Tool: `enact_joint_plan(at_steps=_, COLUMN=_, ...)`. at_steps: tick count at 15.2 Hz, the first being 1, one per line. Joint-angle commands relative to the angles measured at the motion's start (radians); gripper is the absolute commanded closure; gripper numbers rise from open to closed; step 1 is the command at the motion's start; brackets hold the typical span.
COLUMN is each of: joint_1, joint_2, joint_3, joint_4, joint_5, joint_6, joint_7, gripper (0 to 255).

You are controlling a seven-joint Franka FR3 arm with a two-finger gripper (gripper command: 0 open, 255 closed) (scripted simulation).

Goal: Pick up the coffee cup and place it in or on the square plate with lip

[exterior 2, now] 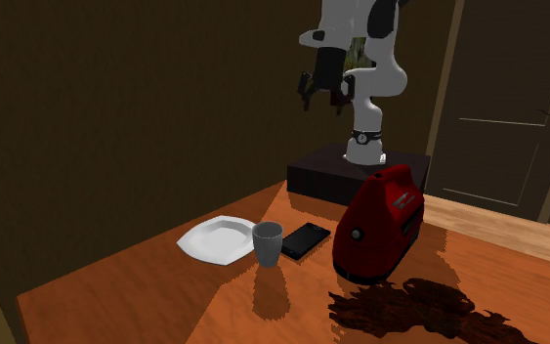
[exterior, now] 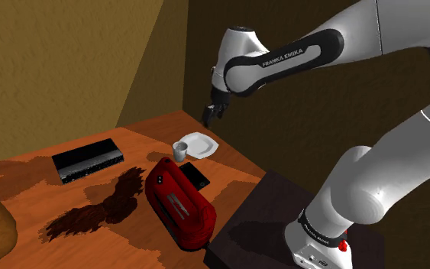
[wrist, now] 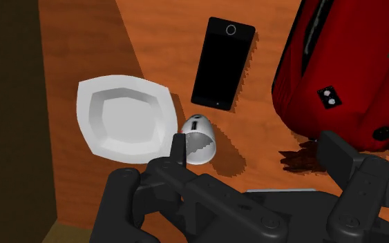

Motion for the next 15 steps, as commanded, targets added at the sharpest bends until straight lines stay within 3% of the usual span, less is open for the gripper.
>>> enact_joint_plan(at_steps=1, joint_1=-0.005, joint_2=0.091, joint_3=-0.003, joint_4=0.030, joint_5=-0.006, joint_6=0.063, joint_7=0.000, gripper=0)
enact_joint_plan(at_steps=8, joint_1=-0.008, joint_2=0.367, joint_3=-0.003, joint_4=0.140, joint_5=-0.032, joint_6=0.233, joint_7=0.023, gripper=0)
enact_joint_plan(at_steps=15, joint_1=-0.002, joint_2=0.645, joint_3=-0.012, joint_4=0.315, joint_5=-0.054, joint_6=0.341, joint_7=0.043, gripper=0)
